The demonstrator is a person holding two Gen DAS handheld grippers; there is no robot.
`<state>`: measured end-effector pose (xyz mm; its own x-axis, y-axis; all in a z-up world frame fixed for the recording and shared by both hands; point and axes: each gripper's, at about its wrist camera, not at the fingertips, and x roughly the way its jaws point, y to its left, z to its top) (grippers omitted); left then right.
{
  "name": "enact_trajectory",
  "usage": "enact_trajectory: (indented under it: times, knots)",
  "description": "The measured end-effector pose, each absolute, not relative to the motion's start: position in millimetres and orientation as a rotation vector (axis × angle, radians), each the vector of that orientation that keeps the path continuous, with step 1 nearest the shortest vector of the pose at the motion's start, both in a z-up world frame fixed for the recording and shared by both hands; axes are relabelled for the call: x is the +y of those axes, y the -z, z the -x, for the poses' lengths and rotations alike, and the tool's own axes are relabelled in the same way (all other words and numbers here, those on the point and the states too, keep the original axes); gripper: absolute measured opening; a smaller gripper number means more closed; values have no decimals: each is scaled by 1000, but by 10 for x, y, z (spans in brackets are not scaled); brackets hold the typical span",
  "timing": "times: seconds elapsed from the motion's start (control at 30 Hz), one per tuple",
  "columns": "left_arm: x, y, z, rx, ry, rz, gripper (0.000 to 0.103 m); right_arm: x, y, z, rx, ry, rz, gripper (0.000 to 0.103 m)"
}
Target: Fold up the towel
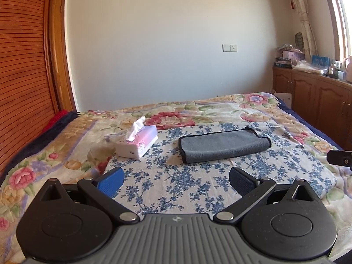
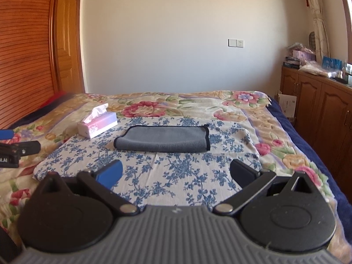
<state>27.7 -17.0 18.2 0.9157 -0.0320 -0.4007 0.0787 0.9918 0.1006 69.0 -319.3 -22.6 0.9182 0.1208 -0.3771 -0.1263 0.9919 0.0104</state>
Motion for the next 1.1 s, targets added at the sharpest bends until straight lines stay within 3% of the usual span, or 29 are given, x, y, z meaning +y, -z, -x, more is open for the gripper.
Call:
enact_trajectory:
  times: [1.1]
  knots:
    - [86,-37,-160,325,15,-52,103,-3272,311,-499,285,-35,10,103]
